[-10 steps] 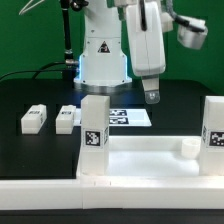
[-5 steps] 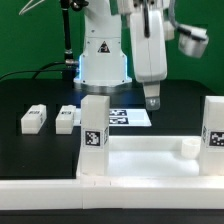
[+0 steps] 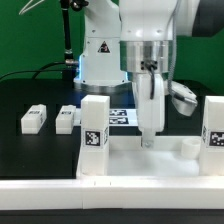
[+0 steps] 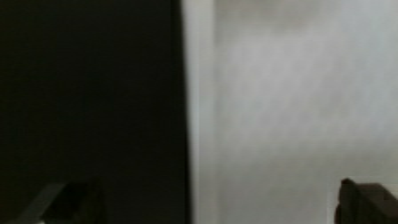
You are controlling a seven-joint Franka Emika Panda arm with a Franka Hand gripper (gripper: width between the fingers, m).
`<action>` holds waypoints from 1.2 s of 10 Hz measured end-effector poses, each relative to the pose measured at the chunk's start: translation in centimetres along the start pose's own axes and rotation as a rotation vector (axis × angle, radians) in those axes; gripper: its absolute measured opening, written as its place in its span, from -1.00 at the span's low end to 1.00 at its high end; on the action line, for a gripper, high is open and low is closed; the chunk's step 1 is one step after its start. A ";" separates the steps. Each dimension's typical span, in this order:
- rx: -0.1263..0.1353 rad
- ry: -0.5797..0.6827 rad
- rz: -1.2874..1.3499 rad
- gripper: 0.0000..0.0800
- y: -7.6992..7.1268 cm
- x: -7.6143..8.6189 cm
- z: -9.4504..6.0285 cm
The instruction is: Assemble desk
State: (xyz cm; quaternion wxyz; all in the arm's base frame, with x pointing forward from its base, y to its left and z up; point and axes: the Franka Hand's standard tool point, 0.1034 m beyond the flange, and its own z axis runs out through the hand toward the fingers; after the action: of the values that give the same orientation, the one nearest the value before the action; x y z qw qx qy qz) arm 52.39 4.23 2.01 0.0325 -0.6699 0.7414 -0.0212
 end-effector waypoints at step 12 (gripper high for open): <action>-0.017 0.012 -0.028 -0.86 0.7 -1.0 1.6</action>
Offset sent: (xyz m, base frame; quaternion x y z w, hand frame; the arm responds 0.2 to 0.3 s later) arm 0.0000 0.0000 0.0000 0.0000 0.0000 0.0000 1.0000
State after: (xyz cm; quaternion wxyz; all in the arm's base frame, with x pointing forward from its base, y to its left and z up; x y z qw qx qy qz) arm 51.94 5.33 0.39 0.0221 -0.6805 0.7322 -0.0193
